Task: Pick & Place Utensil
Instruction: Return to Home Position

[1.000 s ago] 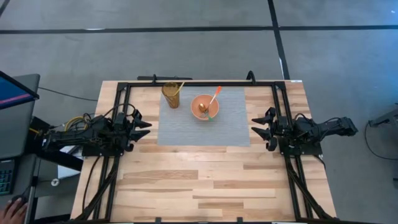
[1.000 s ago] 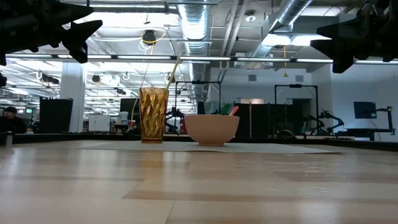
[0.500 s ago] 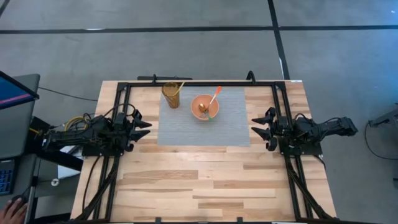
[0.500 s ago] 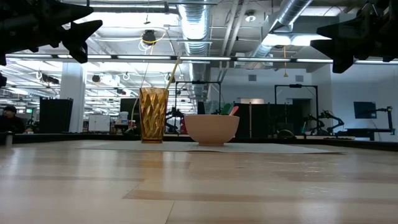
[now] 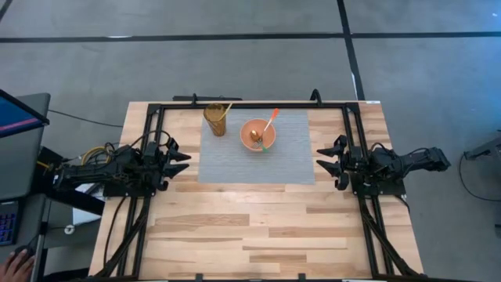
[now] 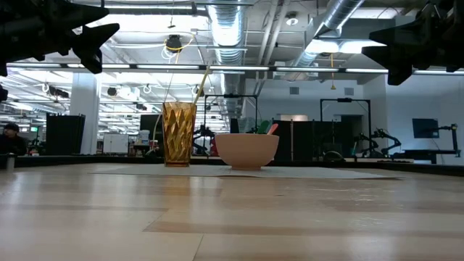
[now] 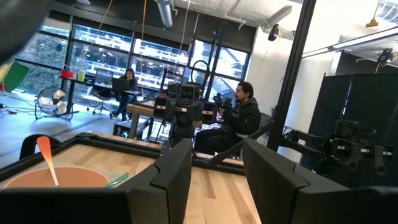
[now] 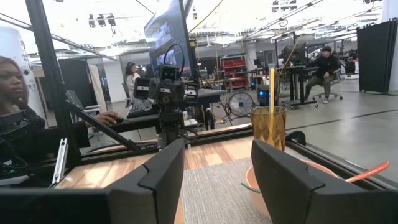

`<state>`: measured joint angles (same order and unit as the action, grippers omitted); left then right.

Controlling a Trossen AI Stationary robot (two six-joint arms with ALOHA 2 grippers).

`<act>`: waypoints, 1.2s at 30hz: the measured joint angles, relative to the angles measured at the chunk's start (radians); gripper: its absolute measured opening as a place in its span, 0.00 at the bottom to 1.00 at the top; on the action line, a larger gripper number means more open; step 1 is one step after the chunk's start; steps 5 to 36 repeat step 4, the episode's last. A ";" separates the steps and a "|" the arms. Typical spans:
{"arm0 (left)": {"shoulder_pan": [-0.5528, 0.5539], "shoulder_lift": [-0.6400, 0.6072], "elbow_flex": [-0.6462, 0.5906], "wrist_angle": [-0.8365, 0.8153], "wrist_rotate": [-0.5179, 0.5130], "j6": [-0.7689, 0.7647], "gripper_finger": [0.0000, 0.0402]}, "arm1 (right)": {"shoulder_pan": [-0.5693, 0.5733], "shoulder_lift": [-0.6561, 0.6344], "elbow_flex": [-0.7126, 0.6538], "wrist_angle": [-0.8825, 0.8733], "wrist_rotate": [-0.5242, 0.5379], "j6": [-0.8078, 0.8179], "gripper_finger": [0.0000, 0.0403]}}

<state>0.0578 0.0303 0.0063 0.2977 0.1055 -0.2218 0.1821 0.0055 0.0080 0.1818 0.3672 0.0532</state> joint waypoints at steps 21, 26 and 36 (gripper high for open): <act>0.000 0.000 0.000 0.000 0.000 0.000 0.36 | 0.000 0.000 0.000 0.000 0.000 0.000 0.45; 0.000 0.000 0.000 0.000 0.000 0.000 0.36 | 0.000 0.000 0.000 0.000 0.000 0.000 0.45; 0.000 0.000 0.000 0.000 0.000 0.000 0.36 | 0.000 0.000 0.000 0.000 0.000 0.000 0.45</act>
